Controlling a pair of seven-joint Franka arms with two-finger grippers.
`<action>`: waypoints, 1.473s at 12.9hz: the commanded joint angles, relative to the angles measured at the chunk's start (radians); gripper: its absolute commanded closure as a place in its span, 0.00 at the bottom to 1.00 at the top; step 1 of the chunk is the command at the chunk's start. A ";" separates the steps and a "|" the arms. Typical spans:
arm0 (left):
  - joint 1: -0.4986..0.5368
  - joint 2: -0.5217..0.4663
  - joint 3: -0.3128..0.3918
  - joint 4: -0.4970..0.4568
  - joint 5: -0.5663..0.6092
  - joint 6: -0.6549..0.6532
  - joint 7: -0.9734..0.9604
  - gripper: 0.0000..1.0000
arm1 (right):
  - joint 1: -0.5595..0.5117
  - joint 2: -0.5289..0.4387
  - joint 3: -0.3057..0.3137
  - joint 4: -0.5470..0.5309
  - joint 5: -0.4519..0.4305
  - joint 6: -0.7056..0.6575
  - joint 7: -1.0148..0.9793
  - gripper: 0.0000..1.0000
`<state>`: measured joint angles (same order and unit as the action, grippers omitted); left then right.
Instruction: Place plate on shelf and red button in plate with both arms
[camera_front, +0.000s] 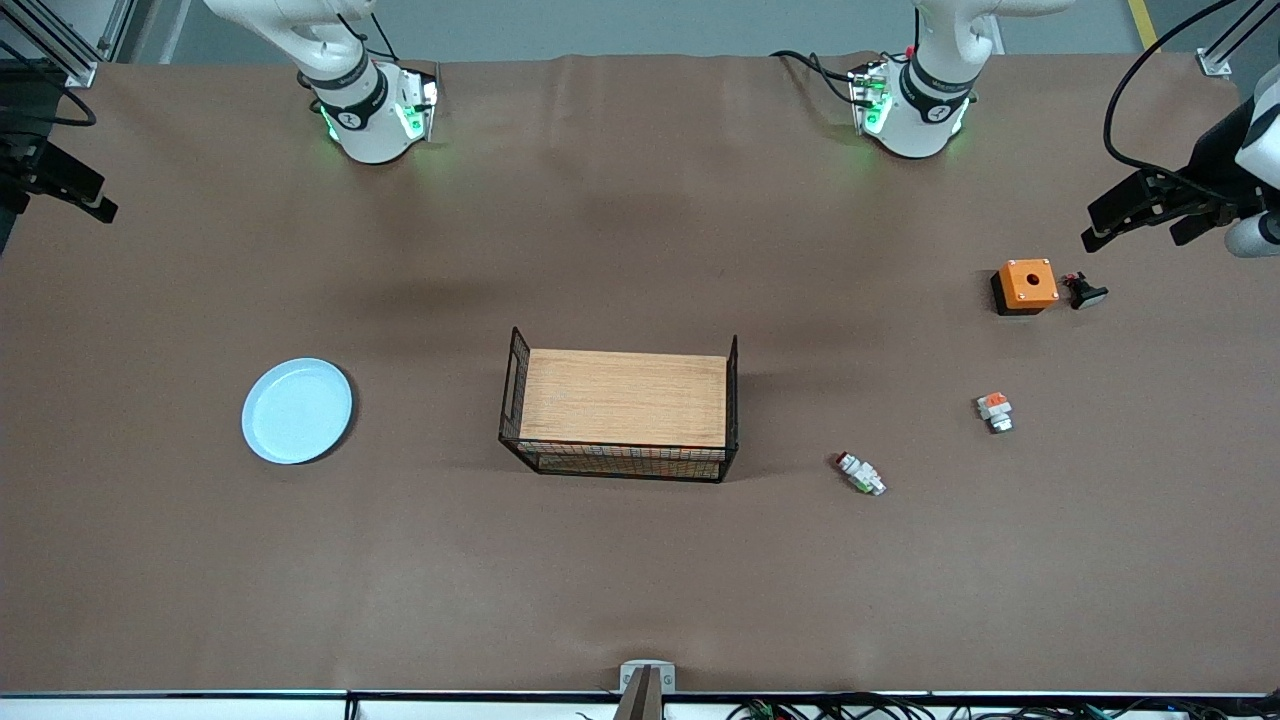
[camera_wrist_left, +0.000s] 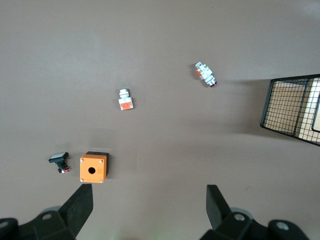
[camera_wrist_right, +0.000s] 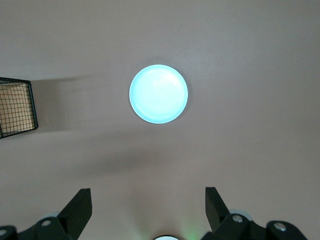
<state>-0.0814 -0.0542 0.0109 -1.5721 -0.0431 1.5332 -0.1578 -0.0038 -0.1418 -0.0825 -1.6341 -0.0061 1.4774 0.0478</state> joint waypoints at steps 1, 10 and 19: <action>0.005 0.004 0.001 0.017 -0.011 0.001 0.011 0.00 | 0.004 -0.033 -0.005 -0.024 0.014 0.009 0.010 0.00; 0.006 0.005 0.003 0.017 -0.011 0.001 0.011 0.00 | 0.008 -0.015 -0.003 -0.131 0.000 0.139 0.007 0.00; 0.011 0.005 0.003 0.017 -0.011 0.001 0.011 0.00 | 0.061 0.114 0.001 -0.572 0.001 0.770 0.015 0.00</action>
<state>-0.0742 -0.0542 0.0120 -1.5703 -0.0431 1.5332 -0.1578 0.0353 -0.0825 -0.0761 -2.1864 -0.0065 2.1907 0.0483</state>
